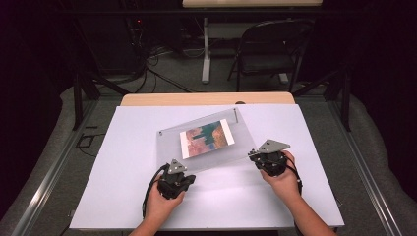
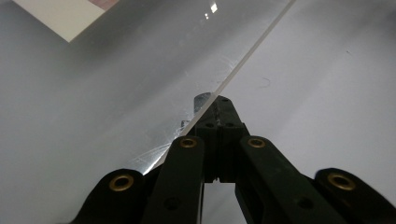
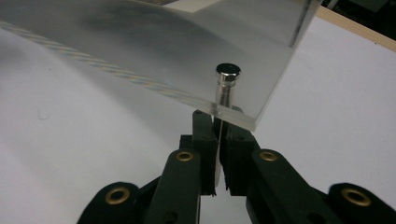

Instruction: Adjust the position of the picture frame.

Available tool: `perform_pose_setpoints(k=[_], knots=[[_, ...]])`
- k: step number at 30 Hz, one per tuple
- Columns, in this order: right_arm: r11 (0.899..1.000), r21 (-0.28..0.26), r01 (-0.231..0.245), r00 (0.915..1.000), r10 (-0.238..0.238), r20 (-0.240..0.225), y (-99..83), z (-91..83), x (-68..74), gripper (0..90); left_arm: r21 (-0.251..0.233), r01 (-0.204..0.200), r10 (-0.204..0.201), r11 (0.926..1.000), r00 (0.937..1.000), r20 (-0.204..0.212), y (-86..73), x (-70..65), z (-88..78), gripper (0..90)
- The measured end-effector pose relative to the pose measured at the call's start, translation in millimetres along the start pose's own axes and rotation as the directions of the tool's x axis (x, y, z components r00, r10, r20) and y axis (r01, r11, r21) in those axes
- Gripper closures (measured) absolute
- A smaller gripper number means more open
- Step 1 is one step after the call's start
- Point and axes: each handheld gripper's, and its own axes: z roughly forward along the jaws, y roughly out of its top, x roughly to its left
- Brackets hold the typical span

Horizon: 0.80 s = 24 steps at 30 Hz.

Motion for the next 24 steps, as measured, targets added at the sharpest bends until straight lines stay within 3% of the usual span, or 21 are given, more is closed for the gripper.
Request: perform_pose_setpoints(k=[3, 10, 18, 24], knots=[[1.0, -0.006, -0.003, 1.0, 0.003, -0.006, -0.4, -2.3, 2.9, 85.5, -0.01, 0.012, -0.013, 0.9999, 0.9997, -0.021, 2.9, 7.1, 0.6, 90.0], [0.999, -0.028, -0.027, 0.9992, 0.026, -0.03, -2.1, -12.2, 21.9, 85.1, -0.036, 0.105, -0.105, 0.9938, 0.9945, 0.008, 14.8, 35.3, 1.9, 90.0], [0.999, -0.033, -0.038, 0.998, 0.036, -0.052, -6.9, -21.4, 44.8, 84.4, -0.028, 0.13, -0.13, 0.9911, 0.9915, 0.004, 29.0, 56.6, 12.2, 90.0], [0.997, -0.042, -0.072, 0.9933, 0.068, -0.094, -10.4, -25.2, 66.8, 84.2, -0.027, 0.16, -0.16, 0.9867, 0.987, 0.011, 43.7, 73.8, 26.0, 90.0]])
